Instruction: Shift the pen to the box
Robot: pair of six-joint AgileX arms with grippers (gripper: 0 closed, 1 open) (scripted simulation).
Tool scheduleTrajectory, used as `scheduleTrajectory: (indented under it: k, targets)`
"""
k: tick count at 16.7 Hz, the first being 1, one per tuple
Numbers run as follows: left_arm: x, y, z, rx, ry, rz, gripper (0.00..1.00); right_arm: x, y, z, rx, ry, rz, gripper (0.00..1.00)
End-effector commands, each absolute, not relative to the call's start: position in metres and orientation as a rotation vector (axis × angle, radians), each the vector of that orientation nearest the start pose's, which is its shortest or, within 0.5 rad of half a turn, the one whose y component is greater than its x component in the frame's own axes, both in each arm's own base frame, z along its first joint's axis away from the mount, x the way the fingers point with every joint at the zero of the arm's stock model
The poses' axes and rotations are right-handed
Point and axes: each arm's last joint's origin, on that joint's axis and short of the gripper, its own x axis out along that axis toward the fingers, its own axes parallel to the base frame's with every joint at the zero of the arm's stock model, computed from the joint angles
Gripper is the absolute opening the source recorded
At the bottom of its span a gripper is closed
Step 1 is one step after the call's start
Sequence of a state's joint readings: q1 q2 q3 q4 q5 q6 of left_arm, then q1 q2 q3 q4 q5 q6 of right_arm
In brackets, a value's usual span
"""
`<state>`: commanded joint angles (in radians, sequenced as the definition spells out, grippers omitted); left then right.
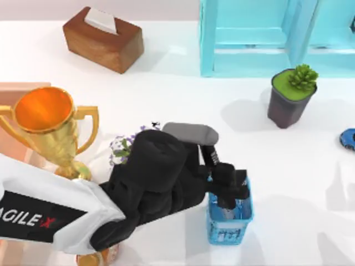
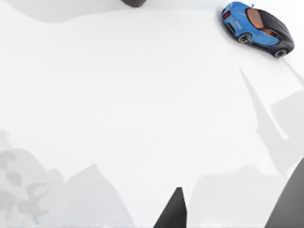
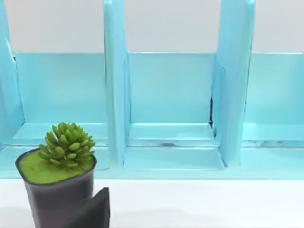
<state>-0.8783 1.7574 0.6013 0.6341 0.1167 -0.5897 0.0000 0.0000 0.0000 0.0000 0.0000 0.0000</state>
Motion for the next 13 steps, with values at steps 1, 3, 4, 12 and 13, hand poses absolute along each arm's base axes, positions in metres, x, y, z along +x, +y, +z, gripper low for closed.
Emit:
scheduleTrajectory:
  k: [1, 3, 4, 12, 13]
  targets:
    - [0.198, -0.243, 0.109, -0.340, 0.768, -0.771, 0.00, 0.106, -0.001, 0.160, 0.000, 0.000, 0.000, 1.00]
    - [0.198, -0.243, 0.109, -0.340, 0.768, -0.771, 0.00, 0.106, -0.001, 0.160, 0.000, 0.000, 0.000, 1.00]
    - [0.198, -0.243, 0.109, -0.340, 0.768, -0.771, 0.00, 0.106, -0.001, 0.160, 0.000, 0.000, 0.000, 1.00]
    - [0.208, -0.232, 0.153, -0.338, 0.713, -0.878, 0.00, 0.106, -0.001, 0.160, 0.000, 0.000, 0.000, 1.00]
    - [0.210, -0.226, 0.163, -0.332, 0.707, -0.894, 0.00, 0.106, -0.001, 0.160, 0.000, 0.000, 0.000, 1.00]
